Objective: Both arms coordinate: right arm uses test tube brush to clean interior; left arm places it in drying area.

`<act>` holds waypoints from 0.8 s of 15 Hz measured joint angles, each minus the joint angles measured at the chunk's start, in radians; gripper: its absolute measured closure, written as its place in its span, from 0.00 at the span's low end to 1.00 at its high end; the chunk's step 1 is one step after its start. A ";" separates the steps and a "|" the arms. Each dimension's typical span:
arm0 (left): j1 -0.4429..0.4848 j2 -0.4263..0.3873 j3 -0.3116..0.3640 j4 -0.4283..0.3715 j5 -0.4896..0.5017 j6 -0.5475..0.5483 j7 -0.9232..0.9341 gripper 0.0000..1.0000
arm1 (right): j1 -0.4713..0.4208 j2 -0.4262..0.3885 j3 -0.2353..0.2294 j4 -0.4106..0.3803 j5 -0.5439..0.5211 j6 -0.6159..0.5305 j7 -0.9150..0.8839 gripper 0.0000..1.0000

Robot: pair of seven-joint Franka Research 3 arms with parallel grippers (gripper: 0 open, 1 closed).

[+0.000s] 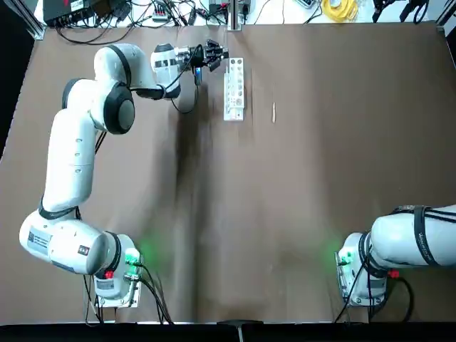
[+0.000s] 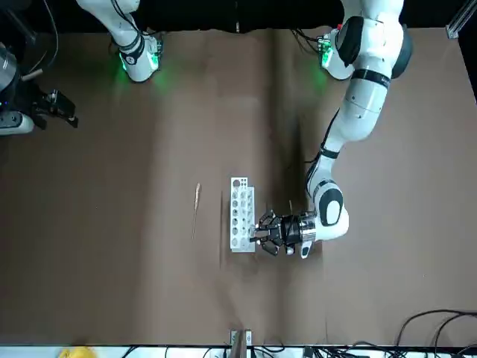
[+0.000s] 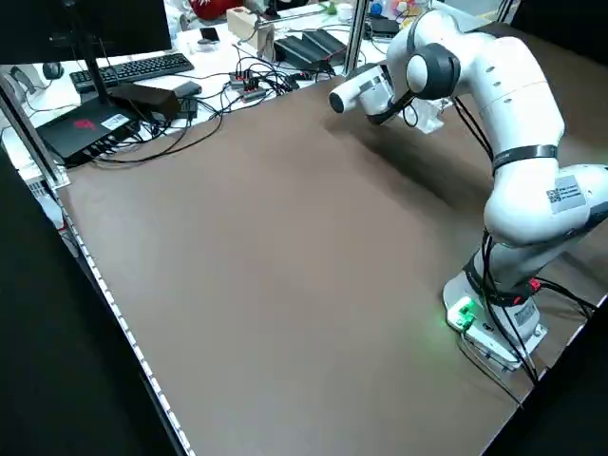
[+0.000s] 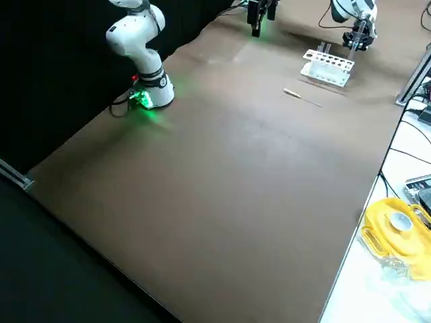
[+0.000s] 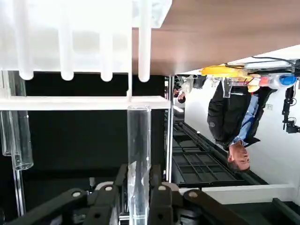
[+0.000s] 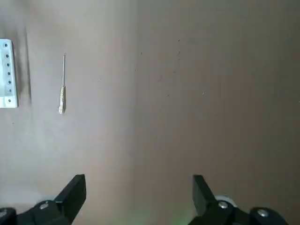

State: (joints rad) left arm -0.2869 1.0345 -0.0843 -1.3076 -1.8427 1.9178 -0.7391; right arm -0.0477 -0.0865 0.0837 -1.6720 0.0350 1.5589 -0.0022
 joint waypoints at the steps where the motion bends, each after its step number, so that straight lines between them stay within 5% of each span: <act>1: 0.000 0.000 0.000 0.002 0.000 0.000 0.000 0.77 | 0.000 0.000 0.000 0.000 0.000 0.000 0.000 0.00; 12: 0.016 0.000 0.002 0.011 0.000 0.000 -0.003 0.77 | 0.000 0.000 0.004 0.000 0.000 0.005 -0.002 0.00</act>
State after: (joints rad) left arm -0.2709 1.0347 -0.0827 -1.2964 -1.8428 1.9174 -0.7420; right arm -0.0477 -0.0865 0.0873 -1.6721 0.0349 1.5639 -0.0042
